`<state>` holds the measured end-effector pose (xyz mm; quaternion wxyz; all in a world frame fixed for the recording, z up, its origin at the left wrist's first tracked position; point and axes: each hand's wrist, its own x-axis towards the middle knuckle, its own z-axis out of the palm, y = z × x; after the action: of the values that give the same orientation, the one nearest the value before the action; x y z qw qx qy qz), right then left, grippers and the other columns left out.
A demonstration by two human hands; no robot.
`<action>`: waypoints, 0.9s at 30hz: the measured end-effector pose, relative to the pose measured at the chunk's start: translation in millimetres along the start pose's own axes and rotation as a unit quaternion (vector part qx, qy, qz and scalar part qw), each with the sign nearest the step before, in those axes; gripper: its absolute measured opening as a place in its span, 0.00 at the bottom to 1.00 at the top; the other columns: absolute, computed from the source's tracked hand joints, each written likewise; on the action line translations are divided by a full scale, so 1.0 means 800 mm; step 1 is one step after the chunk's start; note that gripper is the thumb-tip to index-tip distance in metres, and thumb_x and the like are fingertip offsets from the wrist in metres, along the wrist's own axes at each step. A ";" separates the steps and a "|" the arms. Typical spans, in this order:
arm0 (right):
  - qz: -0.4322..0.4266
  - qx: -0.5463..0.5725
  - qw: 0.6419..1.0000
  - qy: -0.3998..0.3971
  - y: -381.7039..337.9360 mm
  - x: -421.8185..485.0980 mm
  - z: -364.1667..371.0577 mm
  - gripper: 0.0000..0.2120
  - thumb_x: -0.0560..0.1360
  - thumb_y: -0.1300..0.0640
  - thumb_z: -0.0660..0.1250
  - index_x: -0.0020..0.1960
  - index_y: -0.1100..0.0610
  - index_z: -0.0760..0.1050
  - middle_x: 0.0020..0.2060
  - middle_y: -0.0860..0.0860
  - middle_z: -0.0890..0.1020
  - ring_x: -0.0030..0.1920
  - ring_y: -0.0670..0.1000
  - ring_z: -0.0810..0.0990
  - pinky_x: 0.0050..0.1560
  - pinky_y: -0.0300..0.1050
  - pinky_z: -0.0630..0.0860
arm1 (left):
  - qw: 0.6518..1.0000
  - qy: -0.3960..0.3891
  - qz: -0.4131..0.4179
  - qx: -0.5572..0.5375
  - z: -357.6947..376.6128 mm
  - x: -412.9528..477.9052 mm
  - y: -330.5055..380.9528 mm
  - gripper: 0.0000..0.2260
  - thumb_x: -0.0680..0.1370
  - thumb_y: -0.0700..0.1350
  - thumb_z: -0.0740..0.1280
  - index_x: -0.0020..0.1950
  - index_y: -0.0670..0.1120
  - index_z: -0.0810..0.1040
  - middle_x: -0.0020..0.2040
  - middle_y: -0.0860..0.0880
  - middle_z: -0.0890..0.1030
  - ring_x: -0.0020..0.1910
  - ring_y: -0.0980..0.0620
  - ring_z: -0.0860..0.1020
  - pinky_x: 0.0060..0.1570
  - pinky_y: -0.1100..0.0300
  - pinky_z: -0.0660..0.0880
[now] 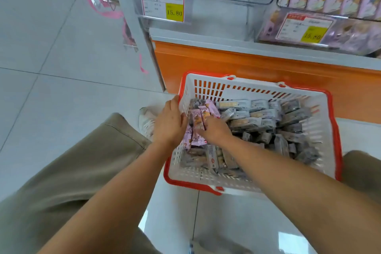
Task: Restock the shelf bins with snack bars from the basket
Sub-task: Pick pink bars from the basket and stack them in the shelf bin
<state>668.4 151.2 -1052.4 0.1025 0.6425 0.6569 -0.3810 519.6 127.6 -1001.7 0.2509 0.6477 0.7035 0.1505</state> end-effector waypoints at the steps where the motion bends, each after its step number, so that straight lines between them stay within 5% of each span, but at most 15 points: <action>1: 0.019 0.000 1.000 0.017 -0.004 0.003 0.009 0.16 0.77 0.47 0.66 0.55 0.57 0.71 0.54 0.57 0.77 0.56 0.59 0.78 0.44 0.49 0.74 | 1.000 0.005 0.007 -0.010 0.002 0.001 -0.004 0.23 0.81 0.44 0.58 0.75 0.42 0.59 0.67 0.41 0.71 0.58 0.41 0.75 0.54 0.47 0.73; 4: 0.074 -0.012 0.996 0.052 -0.015 0.007 0.027 0.28 0.75 0.44 0.69 0.66 0.59 0.66 0.58 0.56 0.77 0.58 0.58 0.78 0.47 0.51 0.75 | 0.999 0.019 0.022 -0.027 0.004 0.005 -0.012 0.21 0.81 0.44 0.58 0.74 0.41 0.62 0.65 0.41 0.72 0.57 0.42 0.75 0.53 0.48 0.73; 9: 0.083 -0.047 0.992 0.080 -0.015 0.014 0.032 0.24 0.75 0.48 0.69 0.65 0.59 0.68 0.61 0.56 0.75 0.59 0.58 0.77 0.50 0.52 0.77 | 0.999 0.032 0.017 -0.025 0.006 0.011 -0.019 0.18 0.82 0.46 0.56 0.71 0.43 0.65 0.64 0.44 0.73 0.55 0.46 0.76 0.51 0.54 0.73; 15: -0.077 -0.025 0.993 0.087 0.018 -0.009 -0.025 0.19 0.73 0.50 0.71 0.61 0.55 0.73 0.64 0.53 0.72 0.62 0.55 0.73 0.57 0.49 0.74 | 0.993 0.053 0.082 0.073 -0.007 0.020 -0.002 0.19 0.78 0.42 0.61 0.68 0.40 0.70 0.66 0.42 0.72 0.63 0.43 0.71 0.60 0.50 0.70; 18: -0.174 -0.034 0.980 0.096 0.036 -0.035 -0.080 0.18 0.72 0.55 0.72 0.61 0.52 0.74 0.58 0.50 0.74 0.59 0.52 0.73 0.58 0.46 0.69 | 0.984 -0.007 0.136 0.115 -0.027 0.027 0.031 0.20 0.79 0.45 0.60 0.71 0.44 0.69 0.69 0.44 0.71 0.68 0.45 0.66 0.66 0.51 0.63; 21: -0.238 -0.051 0.963 0.118 0.046 -0.065 -0.134 0.17 0.72 0.57 0.71 0.60 0.52 0.75 0.57 0.49 0.74 0.58 0.50 0.73 0.61 0.49 0.66 | 0.977 -0.164 0.128 0.037 -0.039 0.026 0.069 0.22 0.82 0.52 0.59 0.74 0.46 0.66 0.69 0.44 0.73 0.68 0.45 0.70 0.65 0.52 0.65; 23: -0.267 -0.045 0.953 0.138 0.051 -0.088 -0.165 0.16 0.72 0.58 0.70 0.59 0.53 0.75 0.57 0.50 0.75 0.60 0.51 0.72 0.61 0.48 0.64 | 0.965 -0.246 0.080 -0.043 -0.048 0.019 0.096 0.20 0.82 0.54 0.59 0.71 0.46 0.69 0.61 0.44 0.77 0.58 0.46 0.76 0.56 0.55 0.70; 27: -0.292 0.011 0.921 0.257 0.055 -0.135 -0.211 0.20 0.73 0.62 0.69 0.64 0.54 0.74 0.63 0.52 0.72 0.66 0.51 0.69 0.62 0.46 0.65 | 0.959 -0.216 0.041 -0.177 -0.068 -0.001 0.152 0.14 0.82 0.52 0.61 0.62 0.45 0.71 0.47 0.48 0.76 0.46 0.49 0.74 0.46 0.56 0.69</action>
<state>785.6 169.9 -885.3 -0.1921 0.4992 0.8149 -0.2230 591.8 147.1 -891.2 0.5016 0.6382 0.5673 0.1391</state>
